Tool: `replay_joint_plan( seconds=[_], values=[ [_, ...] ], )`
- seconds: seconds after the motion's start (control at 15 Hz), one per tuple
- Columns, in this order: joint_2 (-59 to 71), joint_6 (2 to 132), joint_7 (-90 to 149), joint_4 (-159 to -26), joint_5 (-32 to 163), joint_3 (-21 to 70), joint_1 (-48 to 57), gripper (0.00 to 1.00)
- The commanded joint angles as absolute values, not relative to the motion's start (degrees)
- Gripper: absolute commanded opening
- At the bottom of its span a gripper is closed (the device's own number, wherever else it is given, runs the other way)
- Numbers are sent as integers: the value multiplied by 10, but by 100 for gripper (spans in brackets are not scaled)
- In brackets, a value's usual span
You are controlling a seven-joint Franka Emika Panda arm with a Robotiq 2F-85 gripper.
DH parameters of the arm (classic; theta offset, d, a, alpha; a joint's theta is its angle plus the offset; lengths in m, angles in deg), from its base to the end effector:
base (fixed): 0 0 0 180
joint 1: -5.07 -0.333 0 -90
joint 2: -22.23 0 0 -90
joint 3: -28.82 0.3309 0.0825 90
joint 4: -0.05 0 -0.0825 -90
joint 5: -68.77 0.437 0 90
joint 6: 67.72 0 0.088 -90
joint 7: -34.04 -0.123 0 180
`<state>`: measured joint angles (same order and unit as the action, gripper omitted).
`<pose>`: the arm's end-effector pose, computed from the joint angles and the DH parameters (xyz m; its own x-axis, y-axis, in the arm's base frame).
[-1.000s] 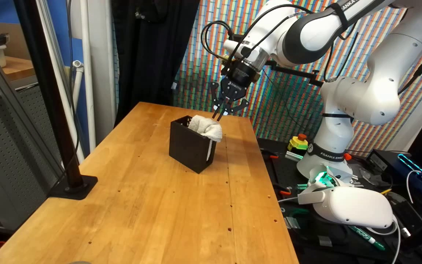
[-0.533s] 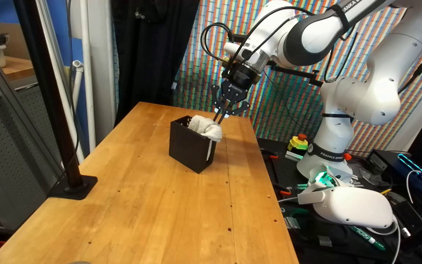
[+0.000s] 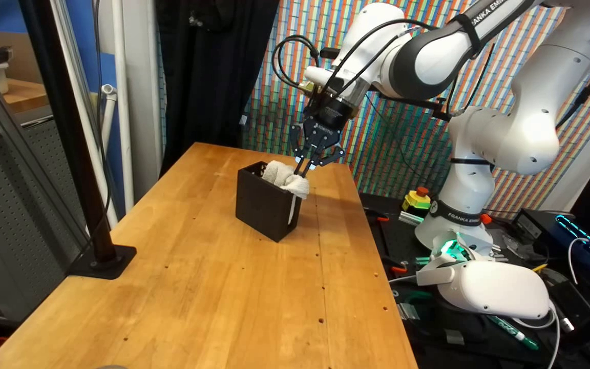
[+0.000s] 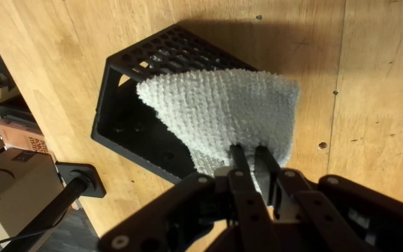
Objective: Put the towel in the box
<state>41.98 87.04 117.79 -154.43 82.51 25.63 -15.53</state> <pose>0.4391 0.1324 0.3371 -0.0296 0.9749 0.2206 0.9540 -0.0383 0.2973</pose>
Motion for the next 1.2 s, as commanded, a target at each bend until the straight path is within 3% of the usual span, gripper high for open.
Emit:
replay_joint_plan(
  seconds=[0.0, 1.13],
  values=[
    [400, 849, 1114, -1504, 756, 295, -115, 16],
    [312, 755, 1059, -1401, 696, 325, -96, 16]
  ],
)
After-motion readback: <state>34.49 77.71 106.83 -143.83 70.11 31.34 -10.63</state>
